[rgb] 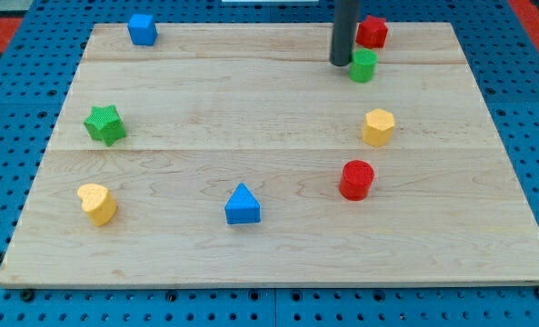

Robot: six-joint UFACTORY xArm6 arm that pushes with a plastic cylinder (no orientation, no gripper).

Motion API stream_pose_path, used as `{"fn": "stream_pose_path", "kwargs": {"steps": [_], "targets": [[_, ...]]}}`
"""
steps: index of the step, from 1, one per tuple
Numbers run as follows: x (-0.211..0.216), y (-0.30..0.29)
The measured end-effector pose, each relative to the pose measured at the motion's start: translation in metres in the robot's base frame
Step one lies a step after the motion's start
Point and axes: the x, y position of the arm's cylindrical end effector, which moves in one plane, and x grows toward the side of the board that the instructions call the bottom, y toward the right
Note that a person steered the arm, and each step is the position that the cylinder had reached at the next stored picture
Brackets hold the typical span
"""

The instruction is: Push the green circle towards the yellow hexagon

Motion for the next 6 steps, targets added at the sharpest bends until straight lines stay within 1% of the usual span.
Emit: {"fn": "stream_pose_path", "kwargs": {"steps": [1, 2, 3, 4, 5, 6], "targets": [[0.004, -0.017], [-0.036, 0.001], [-0.036, 0.030], [0.003, 0.023], [0.032, 0.013], [-0.008, 0.039]]}}
